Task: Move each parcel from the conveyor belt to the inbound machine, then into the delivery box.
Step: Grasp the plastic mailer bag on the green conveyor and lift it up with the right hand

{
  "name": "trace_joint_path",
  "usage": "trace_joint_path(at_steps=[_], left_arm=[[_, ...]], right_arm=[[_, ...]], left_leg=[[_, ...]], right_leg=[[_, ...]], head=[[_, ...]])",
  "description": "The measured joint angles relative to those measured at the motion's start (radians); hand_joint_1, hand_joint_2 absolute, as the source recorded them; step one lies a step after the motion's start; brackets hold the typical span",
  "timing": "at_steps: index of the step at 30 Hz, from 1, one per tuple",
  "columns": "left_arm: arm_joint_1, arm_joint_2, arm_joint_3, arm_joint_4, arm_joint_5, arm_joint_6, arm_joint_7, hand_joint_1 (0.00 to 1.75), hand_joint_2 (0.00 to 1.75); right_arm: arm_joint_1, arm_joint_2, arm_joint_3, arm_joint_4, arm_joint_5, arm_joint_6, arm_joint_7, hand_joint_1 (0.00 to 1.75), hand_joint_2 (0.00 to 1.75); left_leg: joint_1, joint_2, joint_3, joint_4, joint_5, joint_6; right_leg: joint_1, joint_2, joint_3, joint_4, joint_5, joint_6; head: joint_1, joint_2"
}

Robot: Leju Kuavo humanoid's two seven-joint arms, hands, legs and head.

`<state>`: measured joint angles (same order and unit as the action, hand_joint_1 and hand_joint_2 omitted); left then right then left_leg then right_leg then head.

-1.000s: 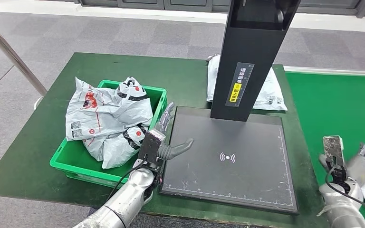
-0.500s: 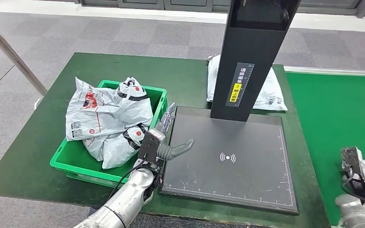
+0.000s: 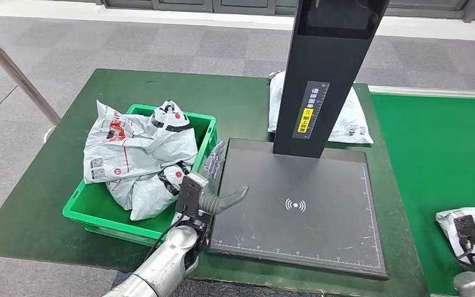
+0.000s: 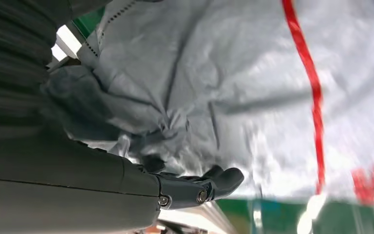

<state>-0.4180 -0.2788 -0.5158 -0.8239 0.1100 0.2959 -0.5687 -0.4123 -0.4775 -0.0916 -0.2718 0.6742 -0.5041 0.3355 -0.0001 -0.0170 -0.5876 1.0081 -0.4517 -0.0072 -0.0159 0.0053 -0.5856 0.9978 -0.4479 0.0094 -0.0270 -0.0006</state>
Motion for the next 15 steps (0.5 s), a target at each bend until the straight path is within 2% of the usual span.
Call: trace_joint_path(at_steps=[2,6,8,15], left_arm=[[0.002,0.004,0.000,0.000,0.006,-0.001,0.000,0.00,1.75],[0.002,0.008,0.000,0.006,0.019,-0.009,-0.003,0.00,1.75],[0.001,0.009,0.000,0.011,0.023,-0.013,-0.006,0.00,1.75],[0.000,0.011,0.000,0.024,0.025,-0.018,-0.009,0.00,1.75]], right_arm=[[0.002,-0.006,-0.005,0.001,-0.017,0.083,0.000,1.75,1.75],[0.006,-0.017,-0.048,0.000,-0.065,0.258,-0.038,1.75,1.75],[0.013,-0.018,-0.074,-0.002,-0.086,0.311,-0.074,1.75,1.75],[0.028,-0.021,-0.141,-0.010,-0.103,0.349,-0.109,1.75,1.75]], left_leg=[[0.001,0.000,0.000,0.000,0.000,0.000],[0.002,0.001,0.001,0.000,-0.001,0.001],[0.003,0.001,0.002,0.000,-0.002,0.001],[0.003,0.002,0.003,0.002,-0.001,0.002]], right_leg=[[0.001,0.000,0.000,0.000,0.000,0.000],[0.002,0.001,0.003,-0.002,-0.001,0.001],[0.002,0.001,0.004,-0.003,0.000,0.002],[0.002,0.001,0.006,-0.004,0.001,0.004]], head=[[0.000,0.000],[0.000,0.000],[0.000,0.000],[0.000,0.000]])
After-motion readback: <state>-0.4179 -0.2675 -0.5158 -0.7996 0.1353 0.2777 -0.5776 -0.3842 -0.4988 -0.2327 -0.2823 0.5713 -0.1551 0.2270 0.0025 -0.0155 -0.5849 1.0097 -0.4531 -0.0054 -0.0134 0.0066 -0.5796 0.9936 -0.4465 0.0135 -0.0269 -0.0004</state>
